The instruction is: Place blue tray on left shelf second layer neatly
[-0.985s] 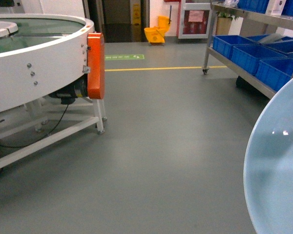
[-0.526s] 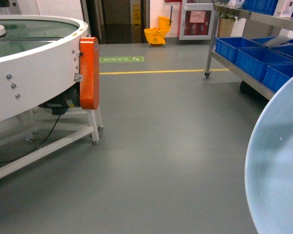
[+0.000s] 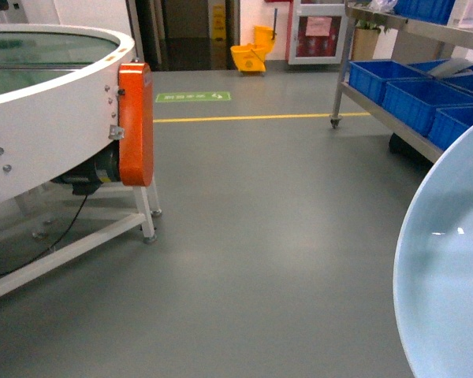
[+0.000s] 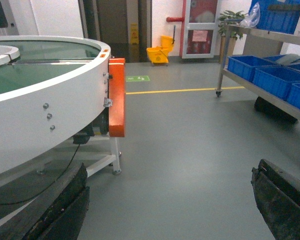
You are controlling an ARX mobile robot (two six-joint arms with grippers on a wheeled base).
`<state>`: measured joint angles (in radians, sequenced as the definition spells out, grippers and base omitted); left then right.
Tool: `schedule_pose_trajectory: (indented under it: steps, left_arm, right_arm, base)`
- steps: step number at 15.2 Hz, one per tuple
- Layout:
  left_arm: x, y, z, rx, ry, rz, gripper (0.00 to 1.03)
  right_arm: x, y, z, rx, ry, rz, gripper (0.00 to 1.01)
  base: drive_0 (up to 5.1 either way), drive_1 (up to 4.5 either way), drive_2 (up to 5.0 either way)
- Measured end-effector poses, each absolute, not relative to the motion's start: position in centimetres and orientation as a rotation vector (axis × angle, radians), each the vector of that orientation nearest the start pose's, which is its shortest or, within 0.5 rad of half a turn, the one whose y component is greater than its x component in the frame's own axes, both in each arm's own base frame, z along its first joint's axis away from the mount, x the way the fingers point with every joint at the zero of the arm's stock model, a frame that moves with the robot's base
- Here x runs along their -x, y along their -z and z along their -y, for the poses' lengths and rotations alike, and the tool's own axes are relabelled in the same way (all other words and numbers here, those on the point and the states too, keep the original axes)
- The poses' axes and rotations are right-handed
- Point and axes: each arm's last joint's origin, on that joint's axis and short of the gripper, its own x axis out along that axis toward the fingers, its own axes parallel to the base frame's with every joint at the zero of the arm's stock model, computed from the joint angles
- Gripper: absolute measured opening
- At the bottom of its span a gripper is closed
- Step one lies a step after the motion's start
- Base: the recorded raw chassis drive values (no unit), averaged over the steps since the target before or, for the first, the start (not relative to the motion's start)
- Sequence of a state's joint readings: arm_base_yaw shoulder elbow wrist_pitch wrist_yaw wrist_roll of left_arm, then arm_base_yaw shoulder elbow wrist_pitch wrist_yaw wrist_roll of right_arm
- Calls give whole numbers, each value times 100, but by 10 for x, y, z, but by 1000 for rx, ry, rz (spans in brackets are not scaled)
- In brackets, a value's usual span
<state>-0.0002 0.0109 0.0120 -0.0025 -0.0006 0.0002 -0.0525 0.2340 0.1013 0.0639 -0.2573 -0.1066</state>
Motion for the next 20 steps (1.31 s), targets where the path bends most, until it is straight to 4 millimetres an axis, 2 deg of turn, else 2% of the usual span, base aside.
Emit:
schedule_pose_trajectory:
  steps: [4,15,20]
  left_arm:
    - [-98,-166,0,0,-1,-2,98]
    - [-98,-166,0,0,-1,-2,98]
    - [-98,-166,0,-1,0,-8,98]
  right_arm:
    - [-110,-185,-2,95,-209,-58,2]
    - [-110,-185,-2,95,-209,-59,2]
    - [-110,-185,-2,95,-209,-60,2]
  base:
    - [-154,-154,-154]
    - [-172,251,-596]
    - [-170,-170,-170]
